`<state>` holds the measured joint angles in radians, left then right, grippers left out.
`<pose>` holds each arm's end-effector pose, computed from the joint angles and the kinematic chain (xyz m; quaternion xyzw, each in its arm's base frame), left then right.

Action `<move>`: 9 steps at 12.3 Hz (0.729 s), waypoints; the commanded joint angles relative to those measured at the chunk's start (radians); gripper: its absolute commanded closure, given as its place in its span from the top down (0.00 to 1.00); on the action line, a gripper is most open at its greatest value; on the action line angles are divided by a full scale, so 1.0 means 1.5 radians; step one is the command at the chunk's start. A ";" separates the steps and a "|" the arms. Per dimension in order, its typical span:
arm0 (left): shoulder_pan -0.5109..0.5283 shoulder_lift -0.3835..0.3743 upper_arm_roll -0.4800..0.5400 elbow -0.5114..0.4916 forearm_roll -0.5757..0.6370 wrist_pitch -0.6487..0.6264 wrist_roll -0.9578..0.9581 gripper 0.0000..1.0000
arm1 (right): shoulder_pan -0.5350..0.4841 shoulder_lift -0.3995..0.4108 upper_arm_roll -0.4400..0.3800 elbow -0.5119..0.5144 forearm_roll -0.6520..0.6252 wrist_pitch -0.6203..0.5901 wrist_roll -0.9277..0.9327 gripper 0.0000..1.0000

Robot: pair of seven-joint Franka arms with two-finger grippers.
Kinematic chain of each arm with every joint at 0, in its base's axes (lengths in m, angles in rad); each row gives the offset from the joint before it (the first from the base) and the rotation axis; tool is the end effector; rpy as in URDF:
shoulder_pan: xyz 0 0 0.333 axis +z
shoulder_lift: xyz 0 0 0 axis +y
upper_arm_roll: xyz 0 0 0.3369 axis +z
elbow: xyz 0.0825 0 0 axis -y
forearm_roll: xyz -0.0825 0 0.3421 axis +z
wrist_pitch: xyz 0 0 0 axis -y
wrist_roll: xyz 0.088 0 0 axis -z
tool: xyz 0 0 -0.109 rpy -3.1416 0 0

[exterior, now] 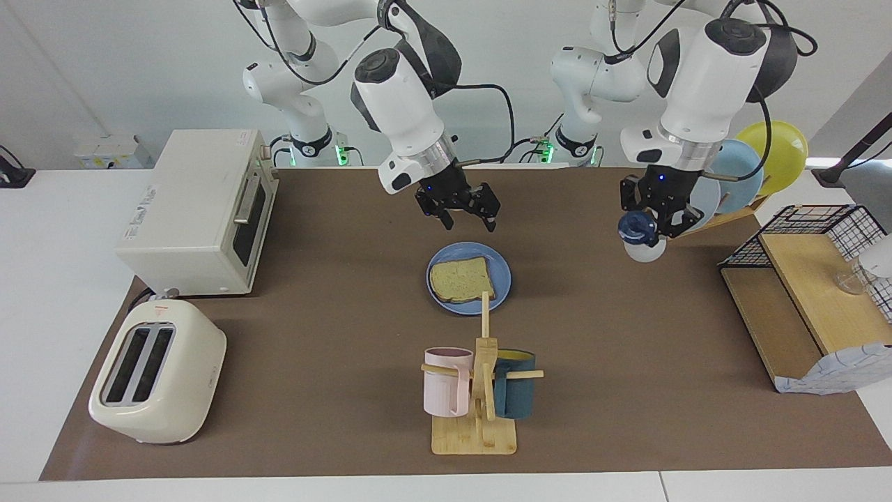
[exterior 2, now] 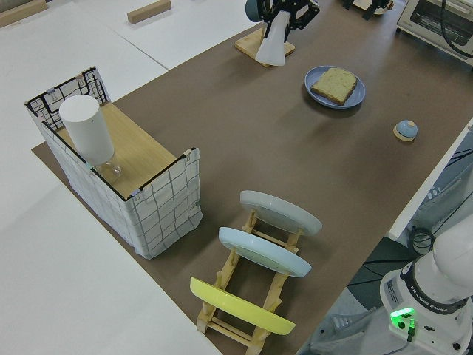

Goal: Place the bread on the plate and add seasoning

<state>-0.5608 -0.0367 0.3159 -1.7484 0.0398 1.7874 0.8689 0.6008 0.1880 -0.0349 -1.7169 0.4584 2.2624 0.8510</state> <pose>0.5030 -0.1191 0.6034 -0.8464 0.5311 -0.0309 0.0245 0.5122 0.3420 0.5457 -0.9336 0.2457 -0.0049 0.2609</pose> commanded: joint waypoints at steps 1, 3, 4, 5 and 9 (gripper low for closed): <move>-0.044 -0.042 -0.004 -0.036 -0.007 -0.104 0.085 0.00 | -0.003 0.002 0.003 0.016 0.085 0.038 0.030 1.00; -0.103 -0.096 -0.004 -0.127 -0.017 -0.088 0.078 0.00 | 0.005 0.000 0.008 0.021 0.130 0.077 0.087 1.00; -0.118 -0.128 -0.004 -0.184 -0.040 -0.041 0.065 0.00 | 0.012 0.001 0.009 0.039 0.153 0.088 0.120 1.00; -0.128 -0.150 -0.005 -0.231 -0.046 -0.002 0.052 0.00 | 0.033 0.001 0.009 0.053 0.154 0.087 0.142 1.00; -0.144 -0.182 -0.013 -0.292 -0.100 0.086 0.001 0.00 | 0.073 -0.022 0.009 0.019 0.106 0.078 0.137 0.73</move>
<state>-0.7598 -0.2630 0.2931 -2.1450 -0.0917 1.8792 0.9020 0.7099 0.1778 -0.0237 -1.6511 0.6536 2.3795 1.0587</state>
